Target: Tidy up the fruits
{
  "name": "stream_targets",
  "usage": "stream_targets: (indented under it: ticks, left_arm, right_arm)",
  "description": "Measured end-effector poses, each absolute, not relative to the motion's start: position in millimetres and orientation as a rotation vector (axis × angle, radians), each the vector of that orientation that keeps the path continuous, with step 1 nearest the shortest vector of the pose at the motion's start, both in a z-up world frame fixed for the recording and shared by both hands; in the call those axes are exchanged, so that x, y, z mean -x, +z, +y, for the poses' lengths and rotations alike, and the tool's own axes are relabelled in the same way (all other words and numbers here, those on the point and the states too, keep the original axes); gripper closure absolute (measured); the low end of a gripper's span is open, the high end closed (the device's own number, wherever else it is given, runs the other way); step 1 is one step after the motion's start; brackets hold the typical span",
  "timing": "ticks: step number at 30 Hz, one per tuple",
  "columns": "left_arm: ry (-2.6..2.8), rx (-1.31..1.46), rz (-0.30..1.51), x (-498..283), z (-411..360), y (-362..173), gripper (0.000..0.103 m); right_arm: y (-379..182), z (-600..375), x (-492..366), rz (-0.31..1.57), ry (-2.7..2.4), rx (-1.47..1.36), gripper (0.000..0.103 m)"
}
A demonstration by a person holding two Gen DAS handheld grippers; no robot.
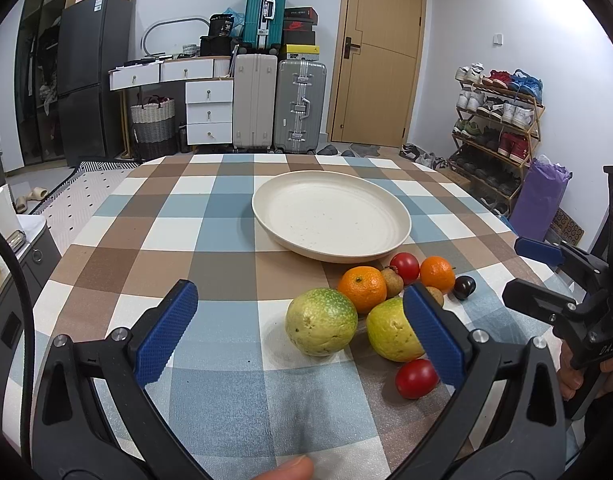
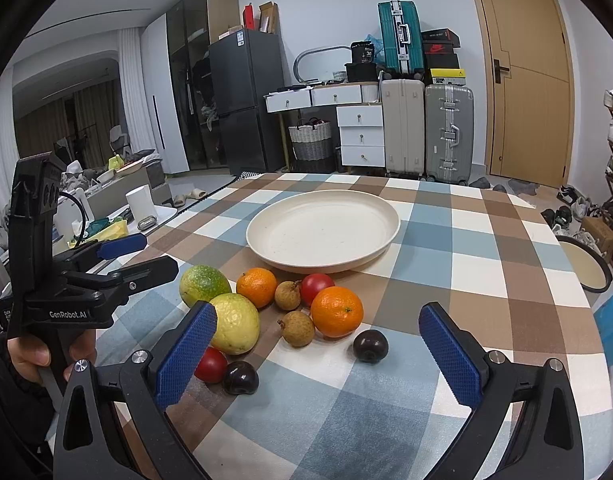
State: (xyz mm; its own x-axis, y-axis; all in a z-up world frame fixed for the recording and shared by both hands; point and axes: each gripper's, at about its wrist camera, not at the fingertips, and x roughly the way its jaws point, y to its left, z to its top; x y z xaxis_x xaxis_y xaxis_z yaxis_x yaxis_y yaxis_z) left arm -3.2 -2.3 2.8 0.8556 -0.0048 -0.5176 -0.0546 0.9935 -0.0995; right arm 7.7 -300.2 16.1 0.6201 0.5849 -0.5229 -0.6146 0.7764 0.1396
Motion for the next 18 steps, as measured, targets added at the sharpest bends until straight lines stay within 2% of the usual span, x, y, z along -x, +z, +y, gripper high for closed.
stream_targets:
  ticks: [18]
  left_arm:
    - [0.027,0.112,0.544,3.1,-2.5,2.6,0.001]
  right_arm:
    - [16.4,-299.6,-7.3,0.58,0.688,0.058,0.0]
